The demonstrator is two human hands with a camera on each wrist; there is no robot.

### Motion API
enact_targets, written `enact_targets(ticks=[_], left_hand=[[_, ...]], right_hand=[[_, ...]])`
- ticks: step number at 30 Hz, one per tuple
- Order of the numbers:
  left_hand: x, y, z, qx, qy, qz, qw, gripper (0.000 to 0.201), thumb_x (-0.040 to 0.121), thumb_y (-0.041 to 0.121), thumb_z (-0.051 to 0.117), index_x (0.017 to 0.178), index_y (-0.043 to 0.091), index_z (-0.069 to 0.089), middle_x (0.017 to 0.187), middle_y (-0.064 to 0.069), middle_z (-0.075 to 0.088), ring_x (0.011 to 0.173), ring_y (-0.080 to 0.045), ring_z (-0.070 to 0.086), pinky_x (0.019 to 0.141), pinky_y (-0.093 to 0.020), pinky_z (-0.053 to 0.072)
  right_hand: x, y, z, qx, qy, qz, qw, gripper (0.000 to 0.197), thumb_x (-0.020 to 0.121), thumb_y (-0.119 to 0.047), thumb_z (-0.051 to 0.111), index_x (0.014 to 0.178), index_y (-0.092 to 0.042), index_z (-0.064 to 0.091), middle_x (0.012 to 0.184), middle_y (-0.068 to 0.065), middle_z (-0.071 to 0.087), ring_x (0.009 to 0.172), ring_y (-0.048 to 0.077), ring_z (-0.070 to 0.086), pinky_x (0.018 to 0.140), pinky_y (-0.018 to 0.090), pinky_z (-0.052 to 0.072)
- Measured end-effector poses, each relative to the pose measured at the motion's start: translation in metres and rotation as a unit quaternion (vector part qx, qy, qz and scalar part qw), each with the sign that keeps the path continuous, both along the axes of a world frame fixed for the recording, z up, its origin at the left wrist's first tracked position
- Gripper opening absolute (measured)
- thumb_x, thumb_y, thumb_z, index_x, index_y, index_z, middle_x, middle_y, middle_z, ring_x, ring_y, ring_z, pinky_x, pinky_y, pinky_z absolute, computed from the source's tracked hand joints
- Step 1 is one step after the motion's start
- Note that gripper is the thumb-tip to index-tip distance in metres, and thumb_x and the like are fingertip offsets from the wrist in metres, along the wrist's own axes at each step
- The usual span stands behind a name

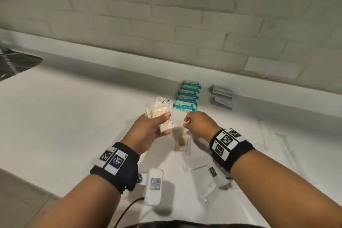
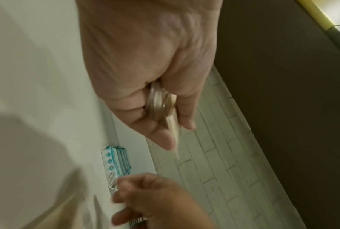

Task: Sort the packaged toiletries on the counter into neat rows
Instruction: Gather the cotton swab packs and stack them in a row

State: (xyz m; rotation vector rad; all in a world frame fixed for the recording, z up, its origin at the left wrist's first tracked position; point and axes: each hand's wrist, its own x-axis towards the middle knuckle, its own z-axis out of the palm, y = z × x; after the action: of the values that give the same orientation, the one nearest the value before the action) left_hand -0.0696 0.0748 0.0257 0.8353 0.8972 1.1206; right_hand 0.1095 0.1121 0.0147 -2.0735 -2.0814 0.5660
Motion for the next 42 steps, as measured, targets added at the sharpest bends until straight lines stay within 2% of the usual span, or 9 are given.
enact_targets(ticks=[5,10,14,17,23,29,37,40,42], left_hand=[[0.01,0.006,-0.001,0.029,0.006,-0.026,0.999,0.01,0.09,0.014,0.061,0.098,0.017,0.065,0.082,0.007,0.072,0.075,-0.006,0.066,0.06,-0.02,0.048],[0.036,0.01,0.001,0.07,-0.026,-0.09,0.993,0.041,0.091,0.022,0.059,0.125,-0.001,0.054,0.105,-0.015,0.067,0.088,-0.028,0.065,0.072,-0.032,0.055],[0.044,0.012,0.007,0.041,0.02,-0.065,0.997,0.038,0.094,0.044,0.051,0.116,0.014,0.06,0.092,-0.005,0.068,0.071,-0.015,0.062,0.06,-0.023,0.045],[0.041,0.016,0.009,-0.051,-0.004,-0.046,0.998,0.04,0.096,0.051,0.042,0.106,0.018,0.062,0.079,-0.003,0.062,0.059,-0.01,0.05,0.055,-0.023,0.038],[0.037,0.012,0.009,-0.024,-0.012,-0.093,0.995,0.026,0.086,0.006,0.064,0.112,0.007,0.064,0.088,-0.006,0.068,0.069,-0.014,0.061,0.061,-0.024,0.045],[0.033,0.012,0.011,0.092,0.103,-0.06,0.989,0.045,0.079,0.005,0.069,0.121,0.017,0.057,0.096,-0.002,0.069,0.07,-0.005,0.065,0.052,-0.016,0.046],[0.016,0.013,0.0,0.103,0.169,-0.075,0.977,0.053,0.069,0.021,0.074,0.12,0.016,0.057,0.097,0.001,0.069,0.08,-0.01,0.064,0.06,-0.022,0.046],[0.008,0.013,-0.002,0.065,0.113,-0.056,0.99,0.035,0.081,0.02,0.072,0.113,0.013,0.059,0.096,0.0,0.069,0.082,-0.012,0.065,0.062,-0.022,0.049],[0.003,0.013,-0.002,0.02,0.044,-0.037,0.998,0.019,0.09,0.018,0.064,0.108,0.012,0.061,0.097,-0.002,0.07,0.085,-0.016,0.067,0.065,-0.025,0.053]], right_hand=[[-0.003,-0.023,0.04,-0.032,0.363,-0.006,0.931,0.018,0.084,-0.03,0.07,0.089,-0.013,0.067,0.086,0.003,0.071,0.07,0.014,0.063,0.06,0.023,0.045],[0.003,-0.041,0.04,-0.019,0.45,-0.02,0.893,0.017,0.077,-0.004,0.075,0.073,-0.015,0.062,0.067,0.001,0.064,0.055,0.012,0.055,0.05,0.019,0.041],[0.016,-0.045,0.043,0.079,0.488,-0.044,0.868,0.017,0.077,0.001,0.073,0.073,-0.013,0.065,0.067,-0.001,0.063,0.053,0.001,0.052,0.052,0.014,0.042],[0.027,-0.042,0.046,0.195,0.448,-0.028,0.872,0.026,0.076,0.006,0.072,0.071,-0.018,0.066,0.079,0.004,0.055,0.065,0.0,0.052,0.065,0.012,0.044],[0.035,-0.05,0.044,0.257,0.248,0.069,0.931,0.018,0.082,0.002,0.069,0.08,-0.014,0.076,0.102,-0.005,0.054,0.098,-0.001,0.052,0.081,0.004,0.041],[0.026,-0.047,0.057,0.141,0.351,-0.049,0.924,0.029,0.079,-0.015,0.077,0.102,-0.025,0.063,0.084,-0.008,0.058,0.067,0.006,0.049,0.064,0.018,0.044],[0.023,-0.032,0.063,0.077,0.31,-0.02,0.947,0.006,0.078,-0.012,0.077,0.076,-0.01,0.072,0.069,-0.004,0.064,0.064,0.009,0.056,0.062,0.02,0.047],[0.029,-0.015,0.053,0.091,0.101,-0.05,0.989,0.01,0.084,-0.022,0.071,0.075,-0.019,0.07,0.078,-0.007,0.065,0.077,0.013,0.062,0.064,0.024,0.045],[0.032,-0.004,0.041,0.054,0.06,-0.056,0.995,0.012,0.088,-0.022,0.065,0.077,-0.02,0.066,0.08,-0.006,0.064,0.083,0.016,0.062,0.069,0.026,0.044]])
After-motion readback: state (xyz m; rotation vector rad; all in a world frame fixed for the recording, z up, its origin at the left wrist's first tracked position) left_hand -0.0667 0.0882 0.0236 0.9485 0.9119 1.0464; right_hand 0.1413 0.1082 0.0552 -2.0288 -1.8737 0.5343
